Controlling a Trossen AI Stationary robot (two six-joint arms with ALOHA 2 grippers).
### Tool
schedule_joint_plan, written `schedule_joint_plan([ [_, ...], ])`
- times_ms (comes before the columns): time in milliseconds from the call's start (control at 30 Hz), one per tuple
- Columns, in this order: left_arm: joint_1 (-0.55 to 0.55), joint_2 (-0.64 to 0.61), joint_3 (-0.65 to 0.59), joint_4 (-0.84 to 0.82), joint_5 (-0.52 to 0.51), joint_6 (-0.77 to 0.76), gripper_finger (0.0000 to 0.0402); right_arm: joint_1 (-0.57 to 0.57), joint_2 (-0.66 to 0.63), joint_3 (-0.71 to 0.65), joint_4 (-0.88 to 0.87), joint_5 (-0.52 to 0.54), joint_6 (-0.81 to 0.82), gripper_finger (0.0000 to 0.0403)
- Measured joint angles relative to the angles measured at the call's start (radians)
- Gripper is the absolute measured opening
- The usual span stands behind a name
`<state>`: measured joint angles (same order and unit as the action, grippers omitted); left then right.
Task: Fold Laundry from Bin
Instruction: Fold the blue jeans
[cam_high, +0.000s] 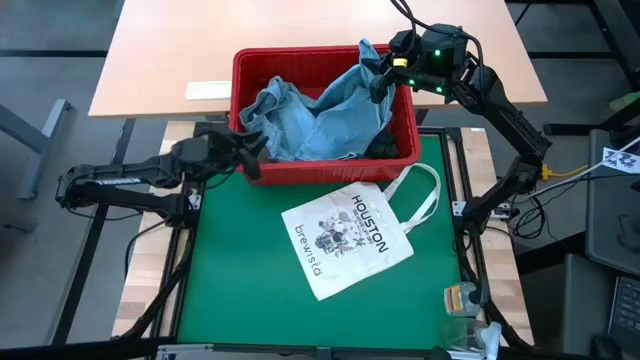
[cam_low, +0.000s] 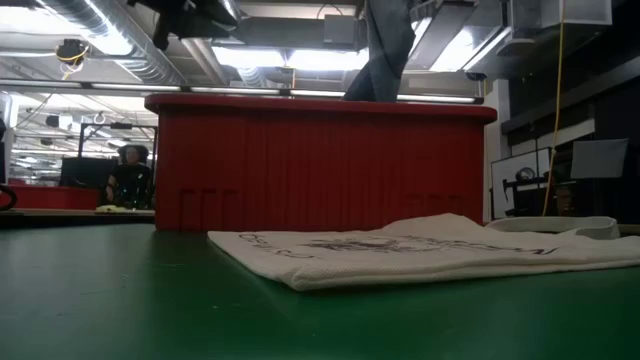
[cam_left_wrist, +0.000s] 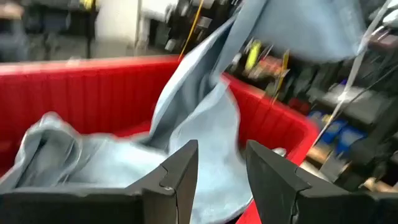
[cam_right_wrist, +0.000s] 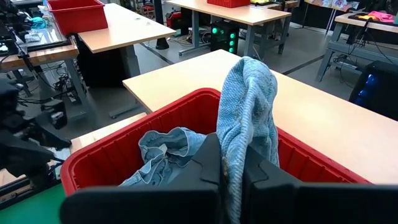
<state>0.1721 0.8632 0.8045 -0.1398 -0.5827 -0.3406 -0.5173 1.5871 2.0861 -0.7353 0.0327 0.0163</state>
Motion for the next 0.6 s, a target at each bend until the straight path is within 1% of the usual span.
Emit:
schedule_joint_plan([
  [100,0.04,0.081,0.07,-0.132,0.009,-0.075,0.0129,0.0,0.0,0.0,0.0,0.0,0.0,0.0009],
  [233,0.107,0.171,0.134,-0.226,0.075,-0.134,0.0129,0.0,0.0,0.0,0.0,0.0,0.0,0.0007],
  [367,0.178,0.249,0.151,-0.25,0.149,-0.149,0.0129,0.0,0.0,0.0,0.0,0.0,-0.019,0.0007],
  [600,0.269,0.353,0.151,-0.279,0.216,-0.15,0.0129,0.0,0.0,0.0,-0.001,0.0,-0.024,0.001],
])
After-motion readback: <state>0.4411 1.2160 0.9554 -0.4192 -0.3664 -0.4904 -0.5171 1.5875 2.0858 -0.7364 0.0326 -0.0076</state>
